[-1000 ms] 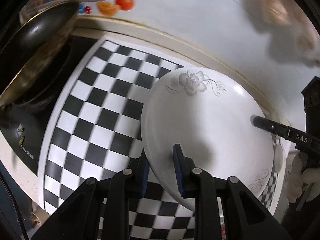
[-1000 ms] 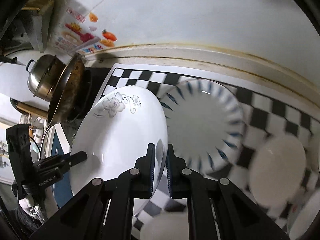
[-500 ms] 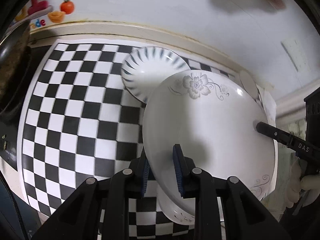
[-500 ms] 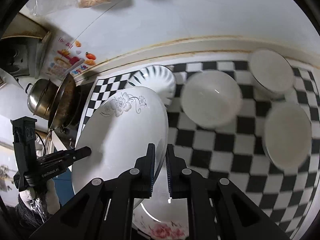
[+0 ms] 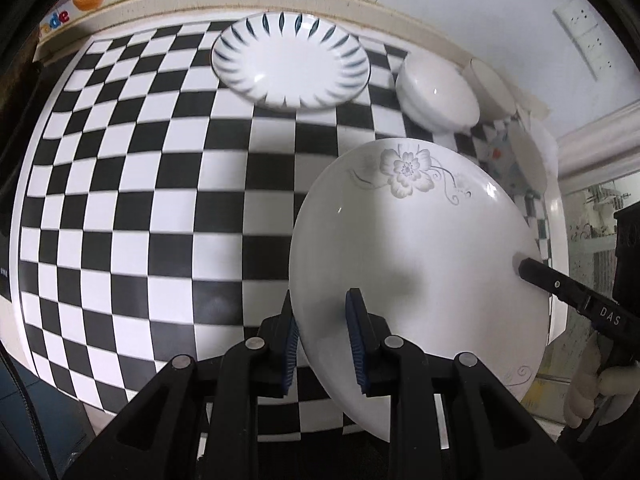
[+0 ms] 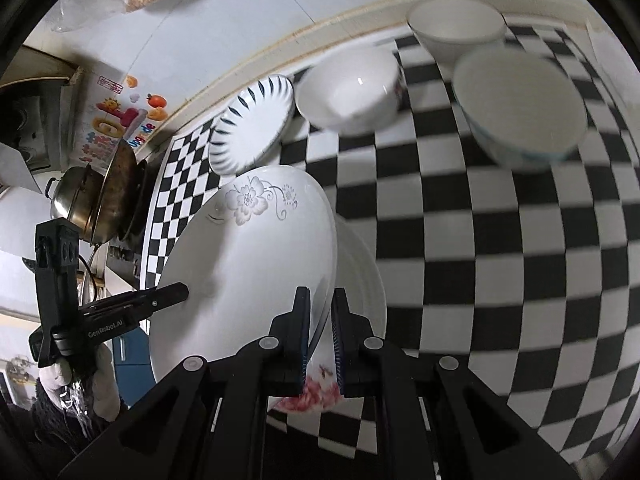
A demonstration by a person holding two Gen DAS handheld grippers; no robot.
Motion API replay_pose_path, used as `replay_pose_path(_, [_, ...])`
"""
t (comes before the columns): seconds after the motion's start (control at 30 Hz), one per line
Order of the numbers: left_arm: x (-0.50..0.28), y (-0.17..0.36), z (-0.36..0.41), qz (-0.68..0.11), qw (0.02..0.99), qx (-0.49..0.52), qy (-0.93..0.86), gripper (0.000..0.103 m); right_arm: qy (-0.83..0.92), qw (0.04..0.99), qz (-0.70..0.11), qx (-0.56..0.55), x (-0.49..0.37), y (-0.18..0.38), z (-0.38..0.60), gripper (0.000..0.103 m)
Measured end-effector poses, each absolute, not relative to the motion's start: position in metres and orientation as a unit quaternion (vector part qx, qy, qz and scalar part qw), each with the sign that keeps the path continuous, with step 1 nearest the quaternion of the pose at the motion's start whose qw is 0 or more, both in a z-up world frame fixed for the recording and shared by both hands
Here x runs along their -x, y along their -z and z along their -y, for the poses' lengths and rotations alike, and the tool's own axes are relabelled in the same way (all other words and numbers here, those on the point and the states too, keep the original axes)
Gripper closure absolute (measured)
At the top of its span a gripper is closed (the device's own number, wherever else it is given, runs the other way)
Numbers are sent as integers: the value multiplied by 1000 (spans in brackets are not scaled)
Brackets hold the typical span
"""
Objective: Organize plates and bowls
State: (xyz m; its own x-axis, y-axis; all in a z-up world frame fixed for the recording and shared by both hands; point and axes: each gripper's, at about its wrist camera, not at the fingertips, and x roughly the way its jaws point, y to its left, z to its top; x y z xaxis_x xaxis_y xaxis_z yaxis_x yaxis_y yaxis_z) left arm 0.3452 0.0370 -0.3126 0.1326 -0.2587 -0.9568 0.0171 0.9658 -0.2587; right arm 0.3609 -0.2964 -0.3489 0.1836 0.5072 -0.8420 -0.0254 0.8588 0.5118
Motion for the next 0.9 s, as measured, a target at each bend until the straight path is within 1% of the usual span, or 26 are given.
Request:
replay_pose_path(0.47, [-329,340,-24,-692,715,63,81,82,-170,715,-649,-198,-335,385,296,91])
replay_pose_path(0.7, [-331,346,-22,-701,708,45,66,82,-159,706,-672,-161,-341,396,282,91])
replay_pose_path(0.9, [-341,355,-22,-713,699,32,56,82,-155,701,-680,-150,-347,401,275,91])
